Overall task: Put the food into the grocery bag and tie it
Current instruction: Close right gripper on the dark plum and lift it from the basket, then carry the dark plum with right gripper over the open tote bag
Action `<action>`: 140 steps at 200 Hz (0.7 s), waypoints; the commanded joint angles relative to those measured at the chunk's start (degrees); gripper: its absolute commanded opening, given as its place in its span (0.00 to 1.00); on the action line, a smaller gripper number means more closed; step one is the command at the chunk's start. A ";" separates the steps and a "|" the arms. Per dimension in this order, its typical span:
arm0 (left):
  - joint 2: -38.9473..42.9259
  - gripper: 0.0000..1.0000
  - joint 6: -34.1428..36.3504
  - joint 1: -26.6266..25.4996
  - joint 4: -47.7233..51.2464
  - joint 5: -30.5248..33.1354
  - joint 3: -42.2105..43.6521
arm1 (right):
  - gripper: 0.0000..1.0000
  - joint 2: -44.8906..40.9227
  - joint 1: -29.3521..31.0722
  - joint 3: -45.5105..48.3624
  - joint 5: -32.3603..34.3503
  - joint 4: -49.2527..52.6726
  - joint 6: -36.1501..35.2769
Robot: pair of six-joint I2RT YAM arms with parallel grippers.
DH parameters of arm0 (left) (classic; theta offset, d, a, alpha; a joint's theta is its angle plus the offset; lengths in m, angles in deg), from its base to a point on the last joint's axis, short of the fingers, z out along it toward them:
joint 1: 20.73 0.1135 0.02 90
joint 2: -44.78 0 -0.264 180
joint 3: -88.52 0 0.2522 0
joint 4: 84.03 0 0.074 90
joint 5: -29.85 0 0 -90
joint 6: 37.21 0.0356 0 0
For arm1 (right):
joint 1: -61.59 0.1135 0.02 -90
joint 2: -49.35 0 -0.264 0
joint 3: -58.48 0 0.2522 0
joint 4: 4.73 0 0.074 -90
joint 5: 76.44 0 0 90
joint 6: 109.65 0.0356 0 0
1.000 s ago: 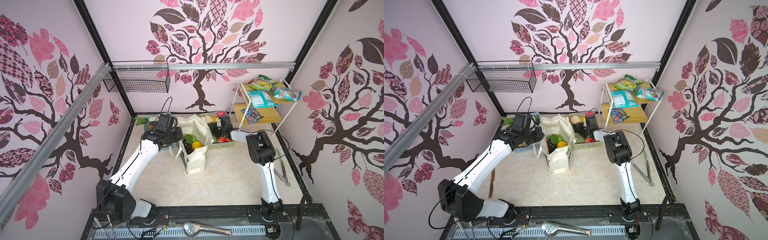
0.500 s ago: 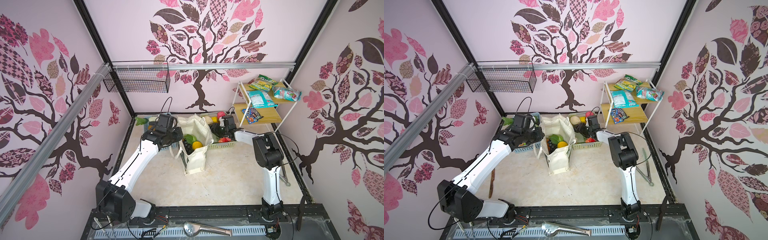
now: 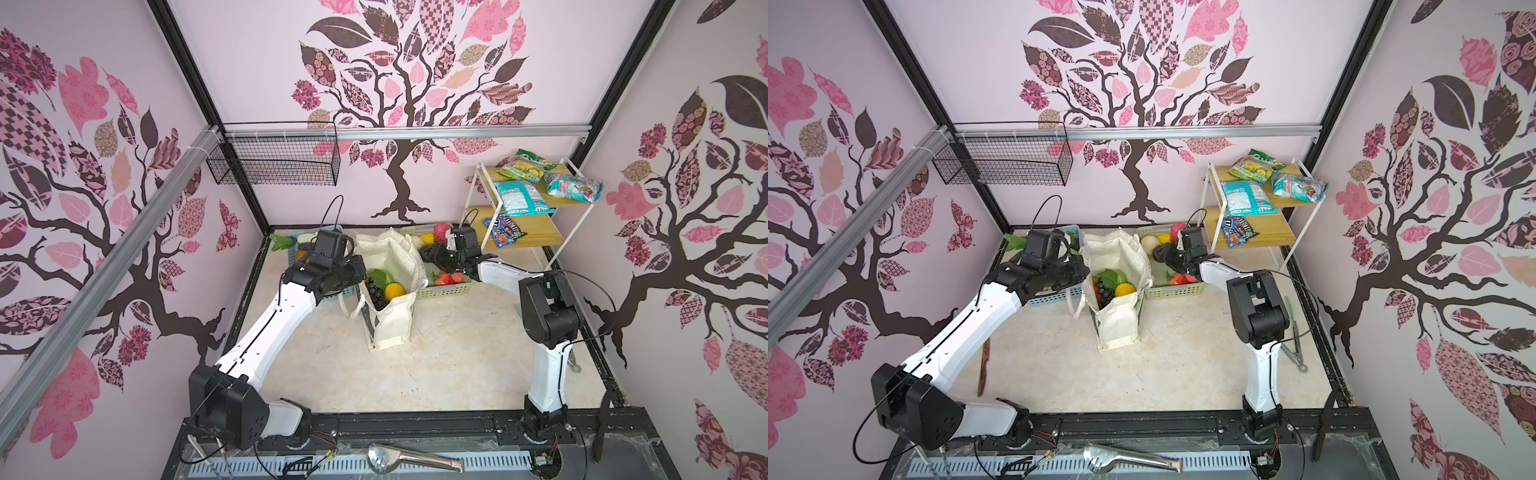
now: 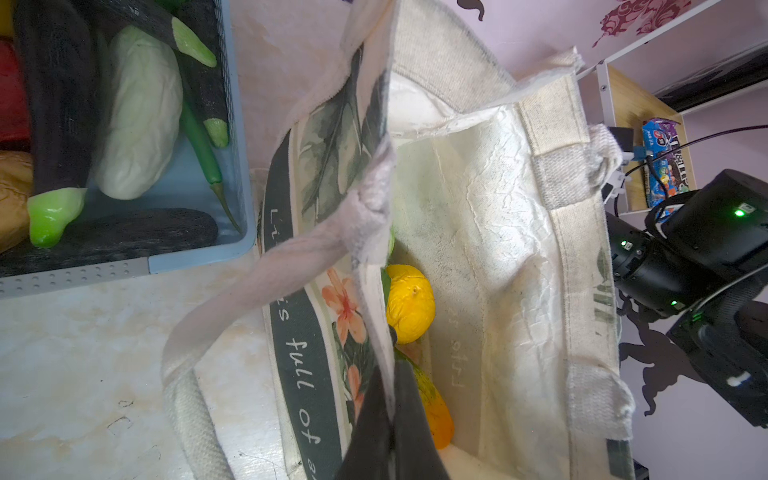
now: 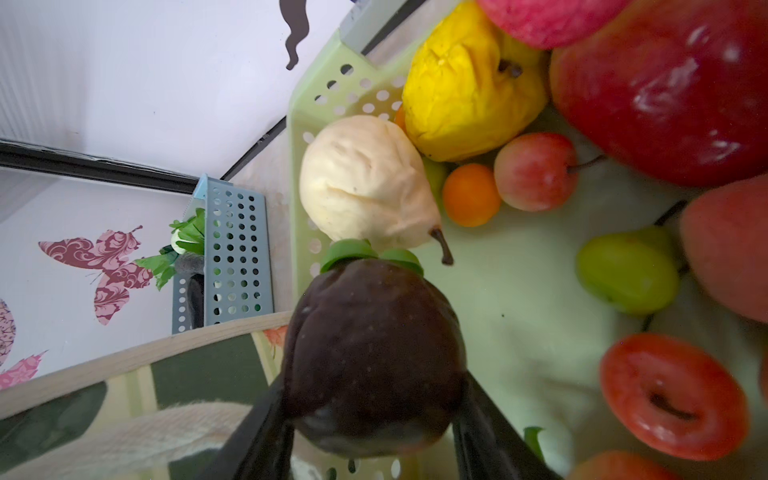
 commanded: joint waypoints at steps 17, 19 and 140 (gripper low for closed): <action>1.94 0.00 -0.20 -0.48 -1.61 -0.62 0.94 | 0.58 -7.27 -0.18 0.51 0.89 1.34 -1.54; 1.95 0.00 -0.20 -0.48 -1.67 -0.65 0.94 | 0.58 -7.48 -0.21 0.51 0.82 1.38 -1.54; 1.74 0.00 0.43 -0.98 -2.45 -0.97 1.77 | 0.59 -20.10 2.54 4.36 2.13 5.16 -3.80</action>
